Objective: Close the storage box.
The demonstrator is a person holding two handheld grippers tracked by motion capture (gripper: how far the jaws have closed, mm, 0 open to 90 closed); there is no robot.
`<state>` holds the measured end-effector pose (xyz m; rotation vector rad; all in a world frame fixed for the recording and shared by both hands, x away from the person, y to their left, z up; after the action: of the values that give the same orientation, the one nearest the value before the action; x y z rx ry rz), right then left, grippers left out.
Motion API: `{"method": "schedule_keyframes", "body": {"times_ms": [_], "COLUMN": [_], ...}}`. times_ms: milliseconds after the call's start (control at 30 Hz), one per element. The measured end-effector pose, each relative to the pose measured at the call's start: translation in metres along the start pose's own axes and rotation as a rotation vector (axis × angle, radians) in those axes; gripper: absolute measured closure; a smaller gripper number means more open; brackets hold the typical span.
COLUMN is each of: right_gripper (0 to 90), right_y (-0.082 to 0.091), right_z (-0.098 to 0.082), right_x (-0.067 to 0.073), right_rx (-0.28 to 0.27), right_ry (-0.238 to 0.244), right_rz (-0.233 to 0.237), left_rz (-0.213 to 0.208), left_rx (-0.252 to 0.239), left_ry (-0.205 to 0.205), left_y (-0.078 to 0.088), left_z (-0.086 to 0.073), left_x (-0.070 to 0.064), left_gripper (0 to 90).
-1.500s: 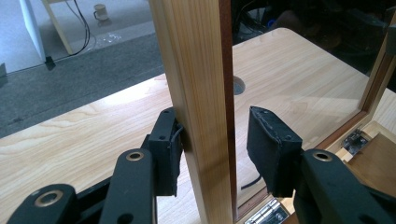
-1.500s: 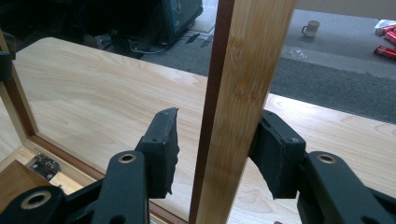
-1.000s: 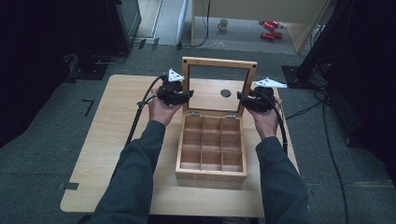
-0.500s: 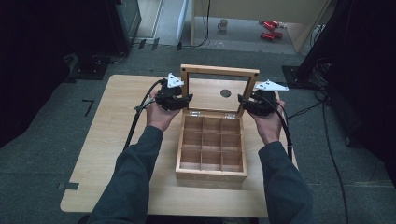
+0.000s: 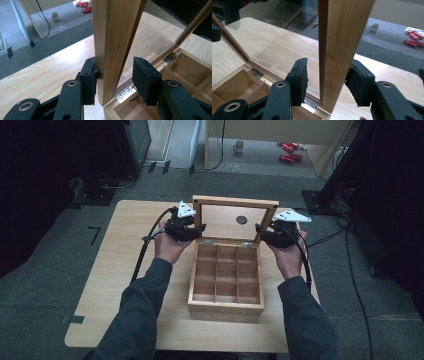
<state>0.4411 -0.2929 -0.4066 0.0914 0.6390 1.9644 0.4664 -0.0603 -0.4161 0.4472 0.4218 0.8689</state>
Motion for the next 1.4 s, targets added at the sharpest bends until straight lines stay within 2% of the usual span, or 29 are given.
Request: {"method": "schedule_keyframes", "body": {"times_ms": [200,567,933,1167,1400], "right_gripper": [52.8,52.5,51.7,51.3,51.1], "right_y": [0.006,0.013,0.018,0.023,0.027], "right_z": [-0.002,-0.003,-0.005,-0.008,-0.011], "right_x": [0.003,0.008,0.011,0.015,0.019], "right_rx": [-0.005,-0.012,-0.012,-0.011,-0.008], "right_ry": [0.001,0.003,0.011,0.013,0.016], "right_rz": [0.000,0.001,0.002,0.006,0.007], "left_rz": [-0.015,-0.016,-0.027,-0.045,-0.038], "left_rx": [-0.012,-0.028,-0.037,-0.080,-0.072], "left_ry": [-0.010,-0.034,-0.031,-0.030,-0.040], "left_y": [0.010,0.029,0.041,0.058,0.064], "left_z": [-0.001,0.002,0.004,0.010,0.008], "left_x": [-0.004,-0.012,-0.016,-0.023,-0.027], "left_gripper": [53.9,53.3,56.2,59.5,60.4]}}
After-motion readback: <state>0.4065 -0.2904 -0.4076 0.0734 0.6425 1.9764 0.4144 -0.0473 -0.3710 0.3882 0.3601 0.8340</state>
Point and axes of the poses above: each handheld gripper's, and its own axes: y roughly backward along the jaws, z roughly out of its top, x roughly to its left, the point moved 9 cm from there along -y, roughly forward along the jaws, and after that the axes turned 14 degrees about y, right-handed, at the moved point
